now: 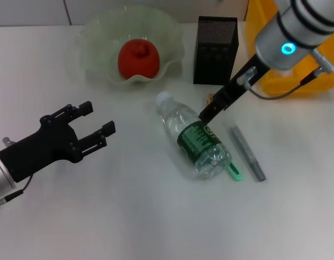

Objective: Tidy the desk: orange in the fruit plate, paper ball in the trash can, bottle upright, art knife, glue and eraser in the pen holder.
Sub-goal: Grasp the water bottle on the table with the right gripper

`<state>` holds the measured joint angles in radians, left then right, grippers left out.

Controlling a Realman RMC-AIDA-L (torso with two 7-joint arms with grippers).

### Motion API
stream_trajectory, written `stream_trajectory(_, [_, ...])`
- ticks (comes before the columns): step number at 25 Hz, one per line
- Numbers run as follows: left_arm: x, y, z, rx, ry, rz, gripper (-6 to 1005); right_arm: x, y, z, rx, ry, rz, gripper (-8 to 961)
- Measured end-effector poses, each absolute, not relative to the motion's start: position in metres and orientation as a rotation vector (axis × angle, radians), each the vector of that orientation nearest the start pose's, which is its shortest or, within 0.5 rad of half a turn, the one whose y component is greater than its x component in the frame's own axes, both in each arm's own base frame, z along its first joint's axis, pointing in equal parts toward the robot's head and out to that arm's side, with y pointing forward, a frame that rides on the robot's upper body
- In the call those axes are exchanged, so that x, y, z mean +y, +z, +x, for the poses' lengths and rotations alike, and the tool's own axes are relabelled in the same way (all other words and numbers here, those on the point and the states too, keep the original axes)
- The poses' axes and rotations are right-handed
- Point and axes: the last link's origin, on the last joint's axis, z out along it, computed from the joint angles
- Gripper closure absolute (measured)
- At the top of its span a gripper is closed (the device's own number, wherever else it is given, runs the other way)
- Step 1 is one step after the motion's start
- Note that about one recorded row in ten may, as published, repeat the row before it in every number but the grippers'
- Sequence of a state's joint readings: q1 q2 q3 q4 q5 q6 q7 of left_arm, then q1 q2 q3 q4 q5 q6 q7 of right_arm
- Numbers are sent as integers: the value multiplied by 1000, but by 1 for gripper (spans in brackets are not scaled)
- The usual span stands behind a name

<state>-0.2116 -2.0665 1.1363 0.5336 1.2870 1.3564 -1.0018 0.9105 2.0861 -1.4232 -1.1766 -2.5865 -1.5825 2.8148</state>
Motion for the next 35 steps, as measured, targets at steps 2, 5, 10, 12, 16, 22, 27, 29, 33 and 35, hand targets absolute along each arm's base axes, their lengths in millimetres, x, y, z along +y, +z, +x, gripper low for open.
stream_trajectory(2, [270, -20, -314, -612, -863, -2354, 237, 382, -36, 104, 1003, -560, -2595, 112])
stream_trajectory(5, [269, -18, -316, -622, -863, -2340, 238, 381, -47, 108, 1003, -605, -2592, 112])
stream_trajectory(10, [266, -19, -320, -646, -864, -2328, 240, 377, -64, 109, 991, -642, -2611, 112])
stream_trajectory(12, [266, -19, -321, -652, -865, -2320, 240, 376, -67, 109, 994, -646, -2619, 112])
stream_trajectory(16, [266, -18, -321, -655, -867, -2317, 242, 376, -76, 109, 1012, -641, -2628, 112])
stream_trajectory(22, [266, -18, -322, -656, -863, -2315, 244, 378, -82, 111, 1051, -617, -2625, 112])
stream_trajectory(27, [267, -20, -322, -671, -866, -2312, 245, 377, -94, 113, 1044, -639, -2635, 112])
stream_trajectory(29, [267, -20, -323, -673, -866, -2310, 246, 377, -96, 114, 1043, -645, -2637, 112])
stream_trajectory(33, [267, -20, -323, -674, -865, -2309, 245, 376, -102, 115, 1042, -650, -2646, 111])
stream_trajectory(35, [267, -20, -323, -674, -865, -2309, 245, 373, -107, 114, 1021, -661, -2661, 115])
